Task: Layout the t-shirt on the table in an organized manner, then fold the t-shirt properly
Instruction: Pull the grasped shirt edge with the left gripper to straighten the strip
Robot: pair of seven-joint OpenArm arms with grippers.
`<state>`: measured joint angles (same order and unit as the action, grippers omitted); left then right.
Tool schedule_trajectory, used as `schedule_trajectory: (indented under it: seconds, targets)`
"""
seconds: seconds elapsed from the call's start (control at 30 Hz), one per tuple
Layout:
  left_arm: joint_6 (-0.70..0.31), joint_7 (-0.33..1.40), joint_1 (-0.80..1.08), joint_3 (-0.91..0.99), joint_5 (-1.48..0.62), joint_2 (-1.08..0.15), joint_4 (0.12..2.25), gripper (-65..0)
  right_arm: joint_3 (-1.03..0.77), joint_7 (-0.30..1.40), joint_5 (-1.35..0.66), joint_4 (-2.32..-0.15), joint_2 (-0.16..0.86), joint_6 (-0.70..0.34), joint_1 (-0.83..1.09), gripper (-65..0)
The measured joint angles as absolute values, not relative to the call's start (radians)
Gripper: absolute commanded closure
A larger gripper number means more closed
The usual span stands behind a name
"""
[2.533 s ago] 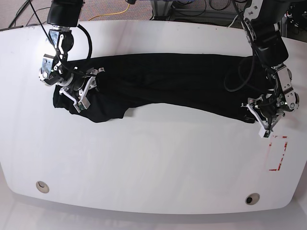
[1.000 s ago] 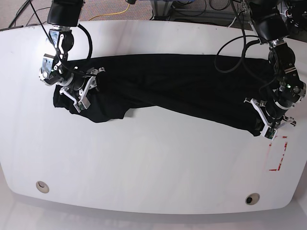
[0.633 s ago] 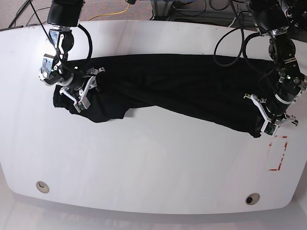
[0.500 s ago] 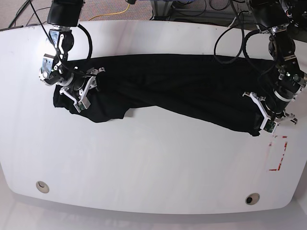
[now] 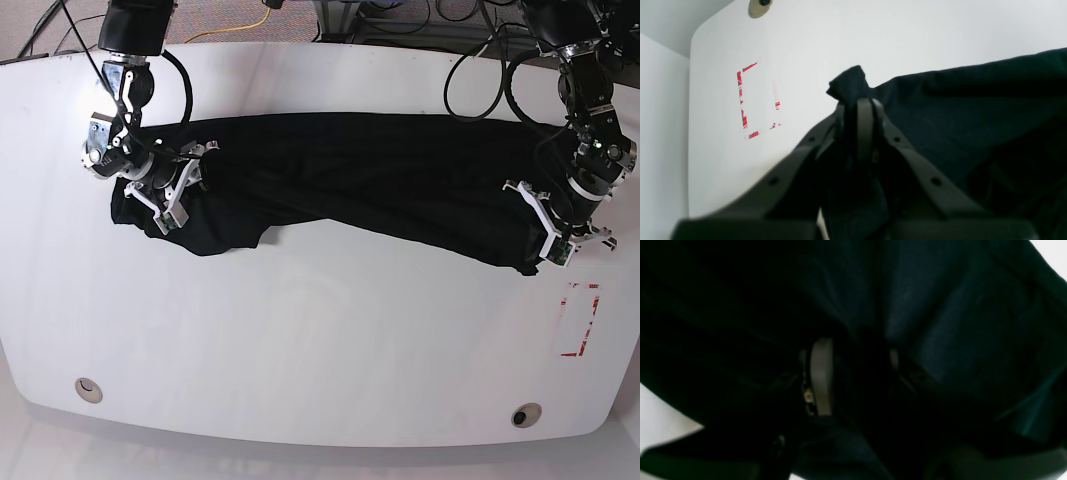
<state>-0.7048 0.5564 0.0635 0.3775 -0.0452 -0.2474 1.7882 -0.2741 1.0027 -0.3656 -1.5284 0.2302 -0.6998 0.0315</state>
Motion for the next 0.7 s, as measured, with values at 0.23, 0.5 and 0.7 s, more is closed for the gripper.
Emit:
schedule_trajectory:
  seconds: [0.23,0.5,0.7]
  targets:
    - [-0.704,0.558,0.067,0.377,-0.046,-0.248,1.788,-0.3,-0.274,1.002,-0.366,-1.528,0.230,-0.700,0.032,-19.3]
    - [-0.704,0.559,0.139,0.360,-0.058,-0.292,1.837,0.0,-0.274,1.002,-0.366,-1.528,0.230,-0.700,0.032,-19.3]
    - [-0.708,0.556,0.199,0.360,-0.145,-0.329,1.898,0.0,-0.274,1.003,-0.363,-1.528,0.224,-0.700,0.031,-19.3]
